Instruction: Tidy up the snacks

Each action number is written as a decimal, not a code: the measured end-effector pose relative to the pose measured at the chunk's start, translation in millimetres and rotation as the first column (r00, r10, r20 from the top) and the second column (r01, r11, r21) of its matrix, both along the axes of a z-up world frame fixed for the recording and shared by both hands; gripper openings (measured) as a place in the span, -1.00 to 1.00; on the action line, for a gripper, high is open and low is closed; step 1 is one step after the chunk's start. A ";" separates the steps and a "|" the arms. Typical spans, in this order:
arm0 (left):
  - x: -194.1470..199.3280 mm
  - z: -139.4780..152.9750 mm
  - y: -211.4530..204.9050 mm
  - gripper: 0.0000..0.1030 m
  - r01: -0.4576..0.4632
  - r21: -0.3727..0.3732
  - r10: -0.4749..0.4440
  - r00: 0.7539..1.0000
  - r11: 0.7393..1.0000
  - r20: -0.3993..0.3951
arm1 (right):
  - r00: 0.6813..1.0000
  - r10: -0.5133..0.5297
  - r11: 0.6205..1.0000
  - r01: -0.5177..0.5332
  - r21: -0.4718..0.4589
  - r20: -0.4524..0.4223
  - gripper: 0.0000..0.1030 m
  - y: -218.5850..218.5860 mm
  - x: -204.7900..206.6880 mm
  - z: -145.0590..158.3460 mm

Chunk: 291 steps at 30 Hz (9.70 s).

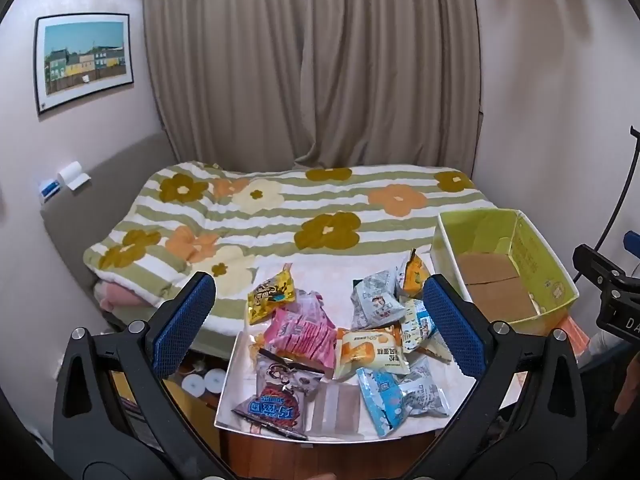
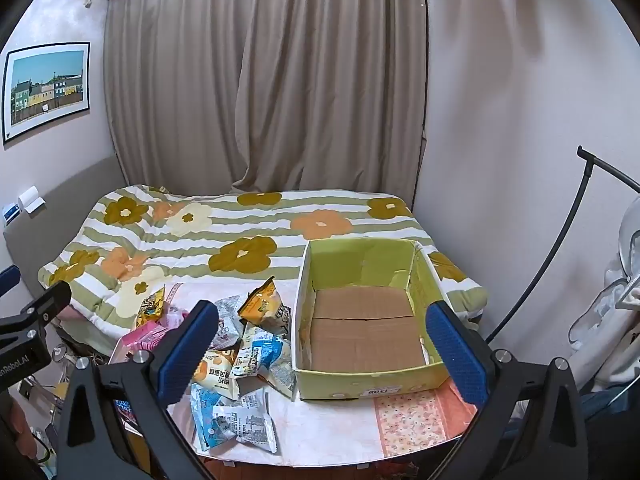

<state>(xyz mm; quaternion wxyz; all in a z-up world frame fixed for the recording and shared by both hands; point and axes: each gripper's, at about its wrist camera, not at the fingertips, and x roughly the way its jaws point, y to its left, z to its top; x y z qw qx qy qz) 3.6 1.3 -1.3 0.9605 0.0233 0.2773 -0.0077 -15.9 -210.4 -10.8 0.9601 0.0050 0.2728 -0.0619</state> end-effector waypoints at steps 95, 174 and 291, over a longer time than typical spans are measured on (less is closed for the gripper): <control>-10.1 2.4 -0.2 0.99 -0.007 -0.004 0.007 0.999 1.000 0.035 | 1.000 0.004 1.000 -0.004 0.010 0.004 0.99 9.1 -3.7 -2.5; 71.9 -217.5 84.6 0.25 0.129 0.034 -0.096 0.867 0.991 -0.489 | 0.783 0.555 0.745 -0.319 0.586 -0.280 -0.26 35.9 60.6 -219.8; 137.1 -97.8 33.4 1.00 -0.046 0.028 0.053 0.915 0.999 -0.400 | 0.839 0.504 0.854 -0.450 0.260 -0.206 1.00 1.9 157.3 -89.0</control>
